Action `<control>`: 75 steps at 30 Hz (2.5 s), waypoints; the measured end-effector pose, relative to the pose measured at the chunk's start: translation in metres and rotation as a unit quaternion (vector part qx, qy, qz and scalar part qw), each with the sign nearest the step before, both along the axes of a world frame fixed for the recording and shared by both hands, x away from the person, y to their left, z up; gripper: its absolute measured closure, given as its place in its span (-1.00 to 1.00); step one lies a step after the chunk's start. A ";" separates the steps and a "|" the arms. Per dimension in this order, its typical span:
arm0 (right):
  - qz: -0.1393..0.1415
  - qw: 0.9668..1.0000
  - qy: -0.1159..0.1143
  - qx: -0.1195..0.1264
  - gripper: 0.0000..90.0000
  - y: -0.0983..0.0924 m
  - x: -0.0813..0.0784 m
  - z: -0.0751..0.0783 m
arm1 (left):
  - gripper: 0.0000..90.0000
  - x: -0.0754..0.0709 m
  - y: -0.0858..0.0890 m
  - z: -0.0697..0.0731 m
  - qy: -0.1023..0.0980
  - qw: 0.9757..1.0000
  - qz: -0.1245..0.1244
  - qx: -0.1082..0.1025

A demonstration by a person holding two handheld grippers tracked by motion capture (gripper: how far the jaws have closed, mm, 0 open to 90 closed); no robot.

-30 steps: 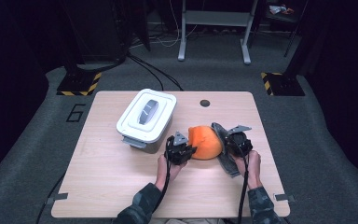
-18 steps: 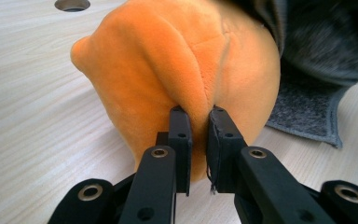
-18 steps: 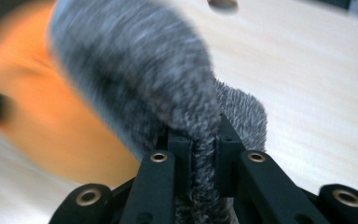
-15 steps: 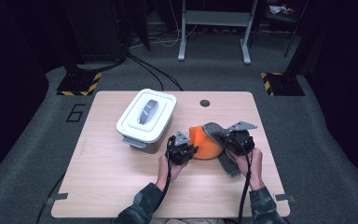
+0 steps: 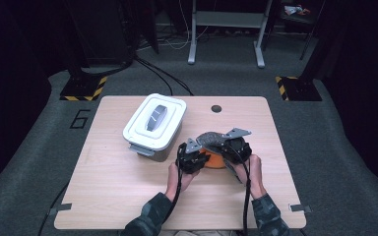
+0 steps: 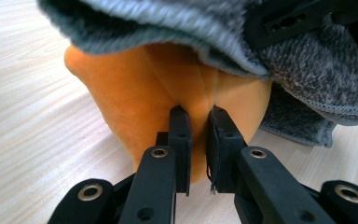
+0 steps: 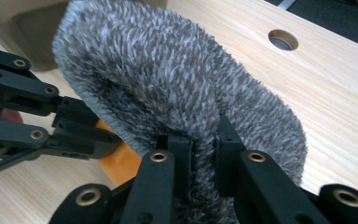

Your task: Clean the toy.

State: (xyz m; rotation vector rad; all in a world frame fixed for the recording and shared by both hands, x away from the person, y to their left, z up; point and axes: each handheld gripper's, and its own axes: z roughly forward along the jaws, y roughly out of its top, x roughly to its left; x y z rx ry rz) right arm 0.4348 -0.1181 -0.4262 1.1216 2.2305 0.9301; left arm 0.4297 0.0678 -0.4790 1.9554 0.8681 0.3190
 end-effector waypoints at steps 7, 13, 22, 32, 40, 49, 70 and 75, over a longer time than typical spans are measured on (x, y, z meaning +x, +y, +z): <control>-0.029 1.000 0.004 -0.007 0.80 -0.018 0.000 -0.003 | 0.80 0.001 0.001 -0.001 0.004 1.000 0.001 -0.002; -0.056 0.998 0.016 -0.004 0.80 -0.035 0.002 -0.012 | 0.80 0.002 0.002 -0.003 0.006 1.000 0.002 0.000; -0.093 0.994 0.045 -0.022 0.80 -0.050 0.013 -0.034 | 0.80 0.002 0.004 -0.006 0.007 1.000 0.003 0.001; -0.099 0.992 0.077 -0.024 0.80 -0.060 0.024 -0.056 | 0.80 0.003 0.008 -0.007 0.012 1.000 0.006 -0.005; -0.071 0.997 -0.023 -0.007 0.80 -0.048 -0.001 0.002 | 0.79 0.003 0.008 -0.007 0.010 1.000 0.006 -0.003; -0.047 0.999 0.019 -0.001 0.80 -0.026 0.016 -0.011 | 0.34 0.000 0.008 -0.006 -0.006 1.000 0.001 0.013; -0.062 0.998 -0.005 0.010 0.80 -0.036 0.009 -0.001 | 0.87 -0.005 0.003 -0.002 -0.031 0.999 0.010 0.040; -0.060 0.998 -0.008 0.010 0.80 -0.039 0.002 0.005 | 0.88 -0.006 0.004 0.011 -0.017 1.000 -0.001 0.017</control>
